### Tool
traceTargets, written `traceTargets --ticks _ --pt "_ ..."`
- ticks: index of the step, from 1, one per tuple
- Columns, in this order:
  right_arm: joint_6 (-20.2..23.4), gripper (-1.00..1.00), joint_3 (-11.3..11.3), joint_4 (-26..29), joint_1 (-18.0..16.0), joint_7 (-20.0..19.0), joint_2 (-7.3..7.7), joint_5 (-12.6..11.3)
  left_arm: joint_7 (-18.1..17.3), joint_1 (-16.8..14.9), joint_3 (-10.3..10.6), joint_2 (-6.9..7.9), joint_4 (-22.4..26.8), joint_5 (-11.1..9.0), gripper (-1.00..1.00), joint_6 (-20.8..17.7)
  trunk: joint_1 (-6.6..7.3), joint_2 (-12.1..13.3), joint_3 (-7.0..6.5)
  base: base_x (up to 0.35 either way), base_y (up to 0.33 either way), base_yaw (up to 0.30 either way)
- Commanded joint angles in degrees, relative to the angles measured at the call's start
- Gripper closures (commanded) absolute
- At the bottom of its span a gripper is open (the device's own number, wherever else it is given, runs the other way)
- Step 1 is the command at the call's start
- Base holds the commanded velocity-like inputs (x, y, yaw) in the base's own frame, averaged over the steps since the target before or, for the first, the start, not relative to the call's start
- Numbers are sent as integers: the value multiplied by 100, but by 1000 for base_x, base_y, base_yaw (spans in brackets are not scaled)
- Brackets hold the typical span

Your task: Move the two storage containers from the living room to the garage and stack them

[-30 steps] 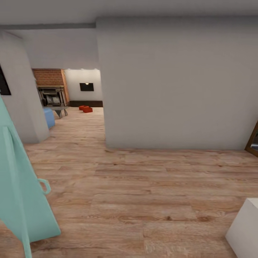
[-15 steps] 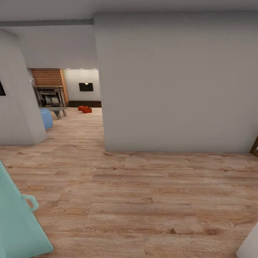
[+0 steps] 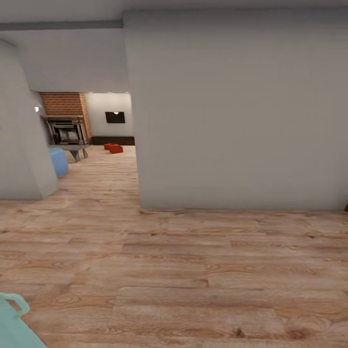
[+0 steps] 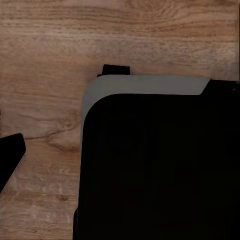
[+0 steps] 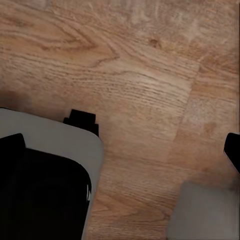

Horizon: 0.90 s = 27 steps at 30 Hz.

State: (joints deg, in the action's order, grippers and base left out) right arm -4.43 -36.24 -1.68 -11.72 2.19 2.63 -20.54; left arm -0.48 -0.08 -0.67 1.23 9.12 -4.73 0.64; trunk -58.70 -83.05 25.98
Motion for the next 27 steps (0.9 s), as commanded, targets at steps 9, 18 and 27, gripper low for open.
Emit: traceTargets --ticks 9,18,27 --pt "-18 -100 -42 -17 28 -5 -8 -55 -5 -1 -4 0 2 -53 -100 7 -3 -2 5 323 0 0" --pt "-14 -100 -41 -17 29 -36 -8 -55 -5 -1 -4 0 2 -48 -100 7 -3 -2 5 323 0 0" --pt "-41 -100 -50 -17 28 -52 -8 -55 -5 -1 -4 0 2 -52 -100 7 -3 -2 5 323 0 0"
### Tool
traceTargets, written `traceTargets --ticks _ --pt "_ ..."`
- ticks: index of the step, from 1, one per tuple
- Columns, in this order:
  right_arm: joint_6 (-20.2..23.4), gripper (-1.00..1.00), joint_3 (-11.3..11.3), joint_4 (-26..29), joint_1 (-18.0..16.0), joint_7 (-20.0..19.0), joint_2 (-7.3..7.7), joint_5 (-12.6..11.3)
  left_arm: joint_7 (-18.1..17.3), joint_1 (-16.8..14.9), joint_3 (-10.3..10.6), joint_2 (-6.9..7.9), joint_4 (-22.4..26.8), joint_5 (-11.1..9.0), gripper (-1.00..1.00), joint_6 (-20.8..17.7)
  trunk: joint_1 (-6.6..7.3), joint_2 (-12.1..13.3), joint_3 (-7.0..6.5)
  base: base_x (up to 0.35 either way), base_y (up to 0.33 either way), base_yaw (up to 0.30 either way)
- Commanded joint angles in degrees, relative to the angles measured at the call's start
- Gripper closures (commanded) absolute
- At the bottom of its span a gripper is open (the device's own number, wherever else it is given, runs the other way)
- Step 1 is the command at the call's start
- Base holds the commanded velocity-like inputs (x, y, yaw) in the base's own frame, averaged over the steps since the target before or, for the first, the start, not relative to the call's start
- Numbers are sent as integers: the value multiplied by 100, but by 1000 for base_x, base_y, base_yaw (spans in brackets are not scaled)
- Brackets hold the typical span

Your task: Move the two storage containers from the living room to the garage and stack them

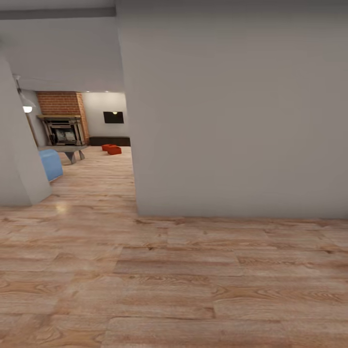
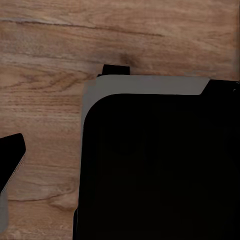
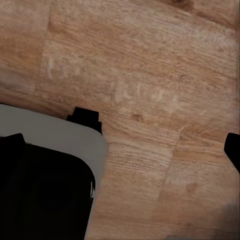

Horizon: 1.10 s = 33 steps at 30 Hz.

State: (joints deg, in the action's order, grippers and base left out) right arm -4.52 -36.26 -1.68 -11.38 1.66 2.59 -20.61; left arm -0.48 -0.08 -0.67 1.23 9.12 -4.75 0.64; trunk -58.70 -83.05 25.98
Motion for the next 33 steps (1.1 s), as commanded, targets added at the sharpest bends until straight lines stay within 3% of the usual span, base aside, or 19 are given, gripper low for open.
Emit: traceTargets --ticks 1,33 --pt "-39 -100 -48 -17 -8 1 -4 -48 -5 -1 -4 0 2 -50 -100 7 -3 -2 5 323 0 28" --pt "-67 -100 -48 -17 -7 1 6 -39 -5 -1 -4 -1 2 -44 -100 7 -3 -2 5 323 0 253"
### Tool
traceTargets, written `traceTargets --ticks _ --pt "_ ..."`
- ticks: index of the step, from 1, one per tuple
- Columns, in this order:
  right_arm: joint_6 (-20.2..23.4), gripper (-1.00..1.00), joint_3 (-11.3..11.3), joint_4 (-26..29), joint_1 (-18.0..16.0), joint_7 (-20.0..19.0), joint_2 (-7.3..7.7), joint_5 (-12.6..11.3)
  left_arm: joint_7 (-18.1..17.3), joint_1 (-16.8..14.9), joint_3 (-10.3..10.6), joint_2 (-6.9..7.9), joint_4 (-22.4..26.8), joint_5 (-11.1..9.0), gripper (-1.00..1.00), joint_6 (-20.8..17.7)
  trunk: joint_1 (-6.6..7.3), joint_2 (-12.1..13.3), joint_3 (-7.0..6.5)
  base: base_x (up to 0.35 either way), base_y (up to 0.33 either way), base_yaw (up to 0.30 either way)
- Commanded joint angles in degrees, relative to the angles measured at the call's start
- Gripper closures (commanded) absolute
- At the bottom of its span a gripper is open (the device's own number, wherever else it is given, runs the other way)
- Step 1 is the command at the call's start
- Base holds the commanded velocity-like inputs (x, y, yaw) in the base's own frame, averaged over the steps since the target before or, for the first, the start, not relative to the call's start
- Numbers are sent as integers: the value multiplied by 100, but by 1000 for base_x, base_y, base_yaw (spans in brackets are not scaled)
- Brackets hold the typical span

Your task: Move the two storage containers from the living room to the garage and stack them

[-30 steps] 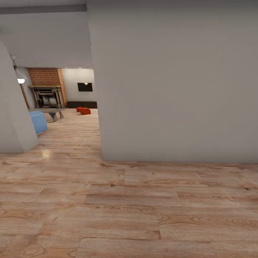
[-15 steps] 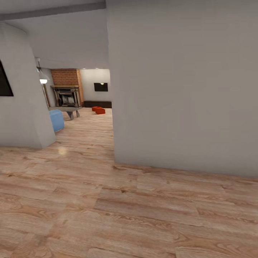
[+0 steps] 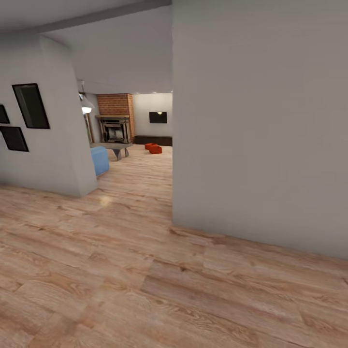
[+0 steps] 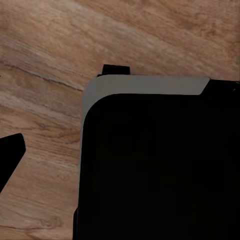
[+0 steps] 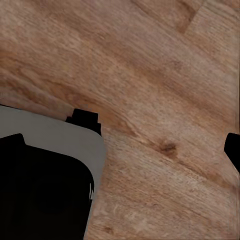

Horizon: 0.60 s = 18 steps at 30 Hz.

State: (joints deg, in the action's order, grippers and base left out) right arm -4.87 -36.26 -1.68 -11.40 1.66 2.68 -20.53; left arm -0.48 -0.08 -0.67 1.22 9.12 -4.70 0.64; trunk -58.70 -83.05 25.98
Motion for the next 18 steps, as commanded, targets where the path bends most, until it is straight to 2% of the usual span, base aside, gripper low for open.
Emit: traceTargets --ticks 1,18 --pt "-32 -100 -48 -16 -4 1 -4 -48 -5 -1 -4 0 2 -49 -100 7 -3 -2 5 323 0 271" --pt "-33 -100 -47 -16 -4 1 -4 -48 -5 -1 -4 1 2 -50 -100 7 -3 -2 5 323 0 271"
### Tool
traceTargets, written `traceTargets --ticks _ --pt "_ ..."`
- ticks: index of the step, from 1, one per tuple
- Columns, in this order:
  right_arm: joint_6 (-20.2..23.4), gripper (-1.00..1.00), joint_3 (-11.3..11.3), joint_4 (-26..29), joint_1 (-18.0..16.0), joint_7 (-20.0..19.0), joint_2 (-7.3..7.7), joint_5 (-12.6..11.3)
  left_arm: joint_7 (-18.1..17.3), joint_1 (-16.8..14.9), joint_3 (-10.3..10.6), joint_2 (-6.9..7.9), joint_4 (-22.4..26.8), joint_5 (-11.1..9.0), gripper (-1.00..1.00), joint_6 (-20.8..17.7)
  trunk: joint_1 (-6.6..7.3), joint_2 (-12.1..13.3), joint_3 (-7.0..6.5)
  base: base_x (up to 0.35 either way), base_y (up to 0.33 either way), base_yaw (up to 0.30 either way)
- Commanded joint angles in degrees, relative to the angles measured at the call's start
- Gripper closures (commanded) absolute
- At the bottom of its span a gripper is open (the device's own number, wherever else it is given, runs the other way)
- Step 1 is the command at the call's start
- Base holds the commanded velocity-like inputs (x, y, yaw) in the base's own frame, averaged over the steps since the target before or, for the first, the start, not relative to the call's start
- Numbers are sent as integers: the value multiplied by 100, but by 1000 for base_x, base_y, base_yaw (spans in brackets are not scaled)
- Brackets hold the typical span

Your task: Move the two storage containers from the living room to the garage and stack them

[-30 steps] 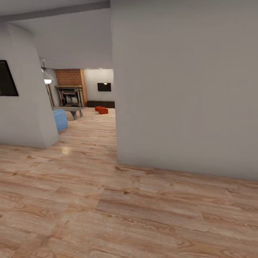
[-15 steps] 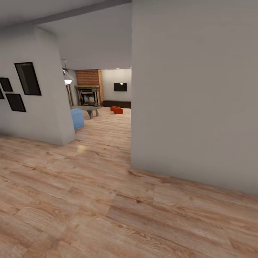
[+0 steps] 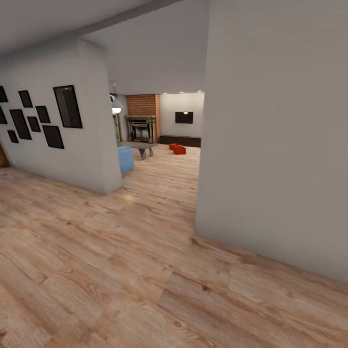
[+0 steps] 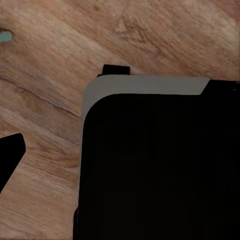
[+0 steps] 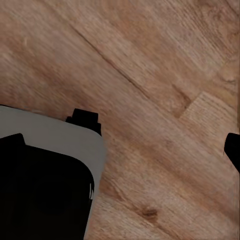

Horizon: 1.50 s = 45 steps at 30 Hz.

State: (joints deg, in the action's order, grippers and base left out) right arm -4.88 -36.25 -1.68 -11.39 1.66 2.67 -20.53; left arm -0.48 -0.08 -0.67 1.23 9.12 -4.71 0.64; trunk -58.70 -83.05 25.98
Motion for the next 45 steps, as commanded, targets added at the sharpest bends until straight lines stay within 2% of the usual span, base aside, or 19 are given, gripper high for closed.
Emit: traceTargets --ticks 1,33,45 --pt "-31 -100 -47 -16 -5 1 -3 -48 -5 -1 -4 0 2 -49 -100 7 -3 -2 5 323 0 271" --pt "-31 -100 -46 -16 -5 -1 2 -48 -5 -1 -4 -3 2 -54 -100 0 -3 -2 5 323 0 269" --pt "-31 -100 -49 -16 -6 -7 5 -48 -5 -1 -4 -1 2 -56 -100 -2 -3 -2 5 323 0 28"
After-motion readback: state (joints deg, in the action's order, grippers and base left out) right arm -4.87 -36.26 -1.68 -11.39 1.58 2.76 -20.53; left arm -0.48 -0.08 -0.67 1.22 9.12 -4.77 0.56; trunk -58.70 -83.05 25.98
